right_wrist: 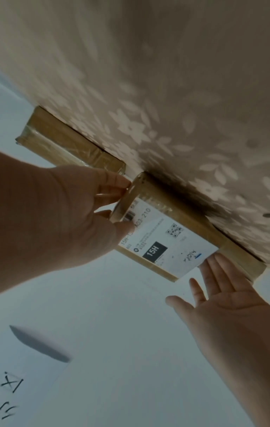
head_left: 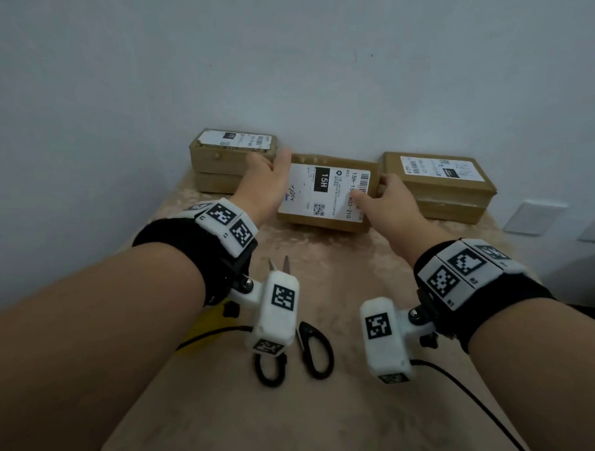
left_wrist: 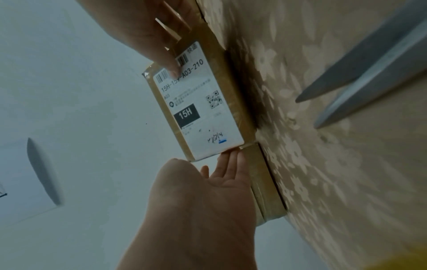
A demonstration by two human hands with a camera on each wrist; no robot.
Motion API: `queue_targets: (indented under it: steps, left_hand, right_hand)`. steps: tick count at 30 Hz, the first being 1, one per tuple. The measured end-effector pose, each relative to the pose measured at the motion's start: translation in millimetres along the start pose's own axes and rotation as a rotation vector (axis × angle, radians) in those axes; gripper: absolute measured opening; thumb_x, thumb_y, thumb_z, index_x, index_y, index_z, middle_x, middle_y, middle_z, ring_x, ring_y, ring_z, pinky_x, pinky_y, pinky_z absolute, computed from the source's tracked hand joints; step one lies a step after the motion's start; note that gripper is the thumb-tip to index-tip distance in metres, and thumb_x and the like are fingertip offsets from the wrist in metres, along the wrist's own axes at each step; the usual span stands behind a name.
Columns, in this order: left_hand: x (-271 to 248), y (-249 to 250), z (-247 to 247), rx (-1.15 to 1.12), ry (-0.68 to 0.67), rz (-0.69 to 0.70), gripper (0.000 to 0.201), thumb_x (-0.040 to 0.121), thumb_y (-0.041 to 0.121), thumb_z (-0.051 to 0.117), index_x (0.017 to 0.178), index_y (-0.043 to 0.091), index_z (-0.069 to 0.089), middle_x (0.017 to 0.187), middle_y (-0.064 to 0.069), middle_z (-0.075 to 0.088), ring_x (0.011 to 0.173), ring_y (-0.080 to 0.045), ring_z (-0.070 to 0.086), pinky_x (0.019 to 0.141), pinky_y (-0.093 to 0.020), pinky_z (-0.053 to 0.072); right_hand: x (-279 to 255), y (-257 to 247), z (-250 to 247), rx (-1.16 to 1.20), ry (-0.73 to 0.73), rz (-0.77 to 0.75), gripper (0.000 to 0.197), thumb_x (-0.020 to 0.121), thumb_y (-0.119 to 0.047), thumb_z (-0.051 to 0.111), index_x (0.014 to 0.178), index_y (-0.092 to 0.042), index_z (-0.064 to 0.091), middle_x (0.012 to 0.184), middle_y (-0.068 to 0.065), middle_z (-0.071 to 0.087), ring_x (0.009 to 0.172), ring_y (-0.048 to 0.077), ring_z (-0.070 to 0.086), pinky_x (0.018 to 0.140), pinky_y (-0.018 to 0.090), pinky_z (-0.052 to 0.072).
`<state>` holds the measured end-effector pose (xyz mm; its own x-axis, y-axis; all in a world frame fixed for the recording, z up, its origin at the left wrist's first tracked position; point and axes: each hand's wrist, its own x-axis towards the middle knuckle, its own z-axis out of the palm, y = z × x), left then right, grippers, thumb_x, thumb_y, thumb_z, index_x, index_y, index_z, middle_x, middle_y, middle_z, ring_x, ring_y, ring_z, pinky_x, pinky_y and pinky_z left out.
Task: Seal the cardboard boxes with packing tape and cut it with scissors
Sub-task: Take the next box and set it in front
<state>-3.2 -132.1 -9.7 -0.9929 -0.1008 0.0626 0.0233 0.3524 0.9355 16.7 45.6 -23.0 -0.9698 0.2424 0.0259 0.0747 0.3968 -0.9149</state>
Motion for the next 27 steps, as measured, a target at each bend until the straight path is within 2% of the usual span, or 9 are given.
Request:
queue_targets:
  steps: [2, 4, 6, 10, 13, 18, 23, 25, 27]
  left_hand:
    - [-13, 4, -1, -0.056, -0.035, -0.021, 0.048, 0.094, 0.058, 0.032, 0.111, 0.014, 0.035, 0.101, -0.002, 0.058, 0.097, -0.017, 0.061, 0.085, -0.037, 0.053]
    - [-29, 9, -1, -0.056, -0.076, -0.016, 0.071, 0.079, 0.076, 0.030, 0.115, 0.016, 0.044, 0.110, -0.003, 0.061, 0.104, -0.020, 0.060, 0.093, -0.046, 0.048]
    - [-49, 16, 0, -0.032, -0.131, -0.005, 0.080, 0.073, 0.083, 0.026, 0.111, 0.018, 0.053, 0.111, -0.002, 0.063, 0.104, -0.020, 0.060, 0.095, -0.046, 0.047]
    - [-95, 28, 10, -0.071, -0.160, -0.029, 0.041, 0.092, 0.063, 0.034, 0.094, 0.025, 0.048, 0.097, 0.006, 0.054, 0.100, -0.018, 0.054, 0.098, -0.046, 0.046]
    - [-120, 24, 18, -0.125, -0.156, -0.032, 0.028, 0.094, 0.053, 0.042, 0.091, 0.026, 0.049, 0.103, 0.004, 0.055, 0.102, -0.017, 0.053, 0.097, -0.042, 0.046]
    - [-151, 9, 26, -0.157, -0.202, -0.073, 0.043, 0.092, 0.049, 0.049, 0.124, 0.021, 0.048, 0.120, 0.001, 0.055, 0.104, -0.015, 0.056, 0.082, -0.034, 0.052]
    - [-160, -8, 32, -0.125, -0.273, -0.071, 0.049, 0.097, 0.047, 0.039, 0.141, 0.027, 0.029, 0.126, 0.006, 0.046, 0.117, -0.021, 0.052, 0.100, -0.045, 0.045]
    - [-159, -8, 32, -0.130, -0.264, -0.089, 0.050, 0.096, 0.049, 0.037, 0.142, 0.032, 0.025, 0.129, 0.005, 0.045, 0.120, -0.023, 0.050, 0.103, -0.045, 0.042]
    - [-157, -11, 29, -0.127, -0.254, -0.110, 0.051, 0.089, 0.059, 0.038, 0.136, 0.041, 0.026, 0.133, 0.004, 0.044, 0.123, -0.024, 0.046, 0.104, -0.047, 0.040]
  right_hand:
    - [-12, -1, -8, 0.063, -0.007, 0.010, 0.046, 0.091, -0.032, 0.062, 0.129, -0.013, 0.042, 0.118, 0.002, 0.061, 0.103, 0.020, 0.063, 0.089, 0.042, 0.054]
    - [-29, -5, -19, 0.105, 0.004, 0.025, 0.046, 0.090, -0.043, 0.060, 0.124, -0.017, 0.043, 0.116, 0.002, 0.061, 0.100, 0.019, 0.062, 0.087, 0.042, 0.054]
    - [-47, -9, -33, 0.138, 0.021, 0.039, 0.050, 0.088, -0.052, 0.057, 0.121, -0.016, 0.042, 0.110, 0.002, 0.061, 0.097, 0.016, 0.060, 0.088, 0.041, 0.053]
    - [-81, -7, -63, 0.220, 0.075, 0.105, 0.046, 0.089, -0.053, 0.055, 0.113, -0.015, 0.043, 0.109, 0.004, 0.058, 0.100, 0.019, 0.058, 0.090, 0.041, 0.052]
    - [-104, 2, -78, 0.254, 0.113, 0.155, 0.041, 0.090, -0.043, 0.060, 0.112, -0.012, 0.047, 0.111, 0.007, 0.060, 0.094, 0.017, 0.060, 0.081, 0.034, 0.053]
    - [-134, 20, -90, 0.320, 0.093, 0.192, 0.041, 0.092, -0.036, 0.060, 0.122, -0.010, 0.050, 0.110, 0.004, 0.064, 0.093, 0.016, 0.063, 0.065, 0.027, 0.050]
    - [-142, 33, -86, 0.220, 0.087, 0.111, 0.058, 0.094, -0.035, 0.056, 0.143, -0.027, 0.027, 0.122, 0.003, 0.056, 0.105, 0.018, 0.058, 0.095, 0.043, 0.050]
    - [-145, 31, -86, 0.146, 0.004, 0.035, 0.063, 0.096, -0.032, 0.055, 0.148, -0.032, 0.020, 0.116, 0.000, 0.056, 0.102, 0.015, 0.057, 0.098, 0.043, 0.048]
    - [-147, 29, -85, 0.074, -0.070, -0.014, 0.068, 0.096, -0.029, 0.056, 0.150, -0.037, 0.015, 0.128, 0.001, 0.053, 0.111, 0.016, 0.055, 0.102, 0.042, 0.045]
